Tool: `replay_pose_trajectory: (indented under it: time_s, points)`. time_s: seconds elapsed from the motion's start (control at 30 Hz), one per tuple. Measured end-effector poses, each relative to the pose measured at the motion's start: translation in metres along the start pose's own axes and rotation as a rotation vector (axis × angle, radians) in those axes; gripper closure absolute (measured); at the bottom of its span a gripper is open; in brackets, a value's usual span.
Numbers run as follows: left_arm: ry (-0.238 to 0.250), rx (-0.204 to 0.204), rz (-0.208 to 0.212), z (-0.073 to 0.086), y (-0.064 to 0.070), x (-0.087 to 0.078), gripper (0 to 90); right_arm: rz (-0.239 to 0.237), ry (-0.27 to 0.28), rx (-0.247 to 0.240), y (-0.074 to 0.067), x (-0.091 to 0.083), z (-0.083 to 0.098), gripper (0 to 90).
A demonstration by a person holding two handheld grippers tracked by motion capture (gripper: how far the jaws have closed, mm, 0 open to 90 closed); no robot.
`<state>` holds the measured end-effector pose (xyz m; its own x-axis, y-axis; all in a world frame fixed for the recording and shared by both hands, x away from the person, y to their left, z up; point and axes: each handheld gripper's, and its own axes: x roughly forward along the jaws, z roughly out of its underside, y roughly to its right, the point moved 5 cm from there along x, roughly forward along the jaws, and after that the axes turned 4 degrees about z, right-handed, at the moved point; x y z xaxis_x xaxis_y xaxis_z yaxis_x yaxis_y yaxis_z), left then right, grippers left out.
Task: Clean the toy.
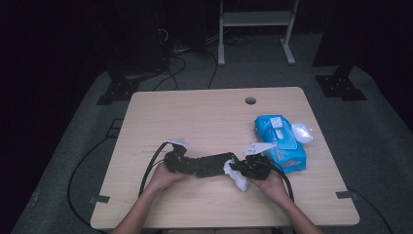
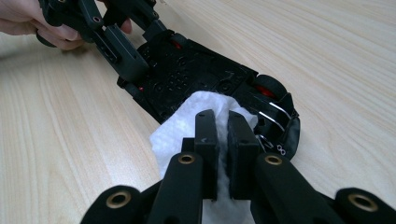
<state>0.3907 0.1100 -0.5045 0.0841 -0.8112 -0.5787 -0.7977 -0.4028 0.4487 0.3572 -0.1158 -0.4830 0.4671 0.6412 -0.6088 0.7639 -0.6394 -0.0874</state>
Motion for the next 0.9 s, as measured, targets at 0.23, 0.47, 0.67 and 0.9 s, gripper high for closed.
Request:
replay_pose_trajectory:
  time_s: [0.23,0.47,0.67,0.9]
  points:
    - [0.026,0.130,-0.084,0.003,0.013,-0.002,41.5,0.008,0.011,-0.039,-0.005,-0.003,0.004,84.3]
    - [0.042,0.230,-0.143,0.007,0.026,-0.004,42.6,0.005,0.006,-0.052,-0.010,-0.007,0.007,84.2]
    - [0.060,0.257,-0.142,0.008,0.029,-0.006,47.8,-0.008,0.007,-0.033,-0.013,-0.009,0.012,84.3]
    - [0.092,0.277,-0.110,0.008,0.032,-0.009,55.9,-0.019,0.000,-0.028,-0.015,-0.011,0.016,84.2]
